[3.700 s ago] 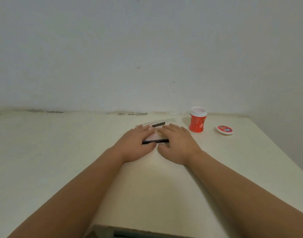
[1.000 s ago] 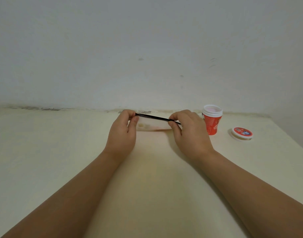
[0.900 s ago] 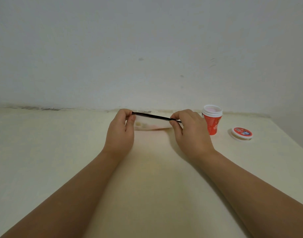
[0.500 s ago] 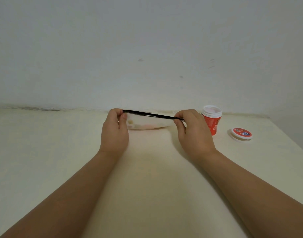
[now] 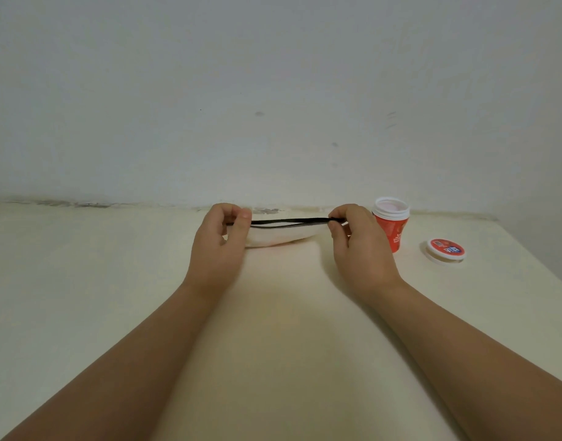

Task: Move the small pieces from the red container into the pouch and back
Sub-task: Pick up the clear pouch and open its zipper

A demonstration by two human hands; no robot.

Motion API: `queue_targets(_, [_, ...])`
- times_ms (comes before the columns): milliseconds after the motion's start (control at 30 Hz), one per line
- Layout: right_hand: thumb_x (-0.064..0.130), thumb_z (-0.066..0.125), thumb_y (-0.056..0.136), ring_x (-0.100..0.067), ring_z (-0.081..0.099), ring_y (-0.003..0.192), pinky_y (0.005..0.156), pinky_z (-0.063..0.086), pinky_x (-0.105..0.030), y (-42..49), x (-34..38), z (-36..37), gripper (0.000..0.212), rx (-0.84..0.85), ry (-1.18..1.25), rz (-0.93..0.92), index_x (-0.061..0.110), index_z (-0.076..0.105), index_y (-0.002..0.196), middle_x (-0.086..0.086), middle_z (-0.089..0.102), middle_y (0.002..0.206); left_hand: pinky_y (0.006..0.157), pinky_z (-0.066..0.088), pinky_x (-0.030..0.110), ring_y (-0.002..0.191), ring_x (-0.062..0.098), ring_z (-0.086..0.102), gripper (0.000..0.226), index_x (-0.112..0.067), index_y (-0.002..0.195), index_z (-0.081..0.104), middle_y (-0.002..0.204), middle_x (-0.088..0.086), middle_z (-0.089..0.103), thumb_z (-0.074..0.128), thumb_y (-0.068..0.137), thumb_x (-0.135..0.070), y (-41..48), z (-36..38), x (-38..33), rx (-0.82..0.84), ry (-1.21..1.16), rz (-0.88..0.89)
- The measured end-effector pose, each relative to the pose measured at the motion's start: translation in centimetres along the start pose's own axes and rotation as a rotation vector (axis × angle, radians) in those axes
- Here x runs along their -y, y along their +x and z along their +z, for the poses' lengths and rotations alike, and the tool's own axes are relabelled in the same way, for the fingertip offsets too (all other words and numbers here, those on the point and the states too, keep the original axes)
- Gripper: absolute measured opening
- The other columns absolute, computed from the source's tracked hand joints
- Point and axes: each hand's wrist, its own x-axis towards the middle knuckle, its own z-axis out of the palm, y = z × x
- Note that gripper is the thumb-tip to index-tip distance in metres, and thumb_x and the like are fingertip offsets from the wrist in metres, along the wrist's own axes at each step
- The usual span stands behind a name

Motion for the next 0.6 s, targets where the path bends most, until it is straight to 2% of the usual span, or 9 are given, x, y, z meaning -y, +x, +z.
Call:
queue_targets(133, [0.009, 0.053, 0.096, -0.009, 0.05, 0.081, 0.07, 0.035, 0.0, -0.09, 0.09, 0.08, 0.012, 0.01, 0.013, 0.011, 0.009, 0.062, 0.104, 0.004, 0.056, 0.094, 0.073, 0.038, 0.004, 0.09, -0.005, 0.056, 0.001, -0.023, 0.092, 0.063, 0.096, -0.011, 0.064, 0.063, 0.091, -0.023, -0.37, 0.21, -0.29, 0.041, 0.039, 0.023])
queue_targets(233, [0.009, 0.054, 0.095, -0.009, 0.051, 0.08, 0.07, 0.035, 0.0, -0.02, -0.13, 0.19, 0.012, 0.011, 0.021, 0.024, 0.01, 0.063, 0.103, 0.004, 0.056, 0.093, 0.076, 0.037, 0.004, 0.09, 0.0, 0.056, 0.013, -0.024, 0.084, 0.064, 0.093, -0.008, 0.062, 0.067, 0.083, -0.012, -0.42, 0.31, -0.21, 0.065, 0.115, 0.073])
queue_targets(333, [0.012, 0.056, 0.095, -0.011, 0.055, 0.081, 0.068, 0.037, -0.008, -0.01, -0.18, 0.39, 0.012, 0.025, 0.005, 0.025, 0.012, 0.063, 0.104, 0.003, 0.058, 0.097, 0.072, 0.036, 0.007, 0.084, 0.003, 0.053, 0.015, -0.021, 0.078, 0.064, 0.085, -0.007, 0.057, 0.069, 0.079, -0.006, -0.33, 0.45, -0.07, 0.059, 0.204, 0.123])
queue_targets(533, [0.013, 0.061, 0.085, -0.019, 0.059, 0.089, 0.08, 0.051, -0.038, -0.17, 0.19, 0.5, 0.02, -0.055, -0.095, -0.094, 0.014, 0.068, 0.104, -0.002, 0.059, 0.105, 0.063, 0.034, 0.021, 0.069, 0.008, 0.046, 0.011, -0.019, 0.072, 0.068, 0.068, -0.01, 0.044, 0.074, 0.079, -0.013, -0.3, 0.84, -0.14, 0.018, 0.262, 0.15])
queue_targets(600, [0.01, 0.06, 0.082, -0.018, 0.058, 0.088, 0.078, 0.051, -0.039, -0.27, 0.74, 0.61, 0.022, -0.078, -0.057, -0.165, 0.013, 0.071, 0.1, -0.002, 0.059, 0.101, 0.059, 0.034, 0.026, 0.061, 0.009, 0.042, 0.011, -0.022, 0.071, 0.066, 0.06, -0.01, 0.042, 0.072, 0.079, -0.017, -0.48, 0.97, -0.31, 0.017, 0.234, 0.157])
